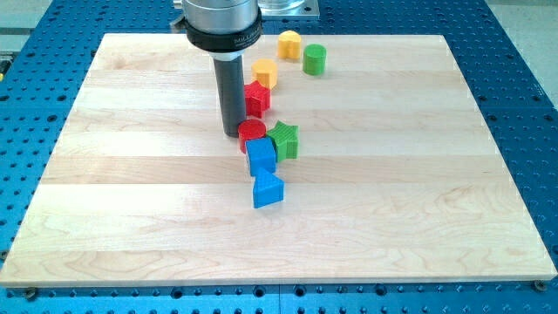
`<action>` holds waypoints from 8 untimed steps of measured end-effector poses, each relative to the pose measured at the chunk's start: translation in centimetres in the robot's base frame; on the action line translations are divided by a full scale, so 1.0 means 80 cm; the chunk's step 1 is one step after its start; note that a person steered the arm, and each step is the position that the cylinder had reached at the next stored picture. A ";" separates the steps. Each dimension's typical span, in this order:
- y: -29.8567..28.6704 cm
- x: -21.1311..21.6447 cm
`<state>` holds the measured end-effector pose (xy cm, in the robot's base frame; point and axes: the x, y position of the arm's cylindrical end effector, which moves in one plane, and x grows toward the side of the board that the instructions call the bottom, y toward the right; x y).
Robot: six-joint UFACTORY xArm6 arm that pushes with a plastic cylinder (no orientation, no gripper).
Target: Move the red star into the red circle
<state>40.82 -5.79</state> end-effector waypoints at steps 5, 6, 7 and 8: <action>0.040 -0.063; 0.051 -0.059; 0.063 -0.042; 0.071 -0.044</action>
<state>37.32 -0.11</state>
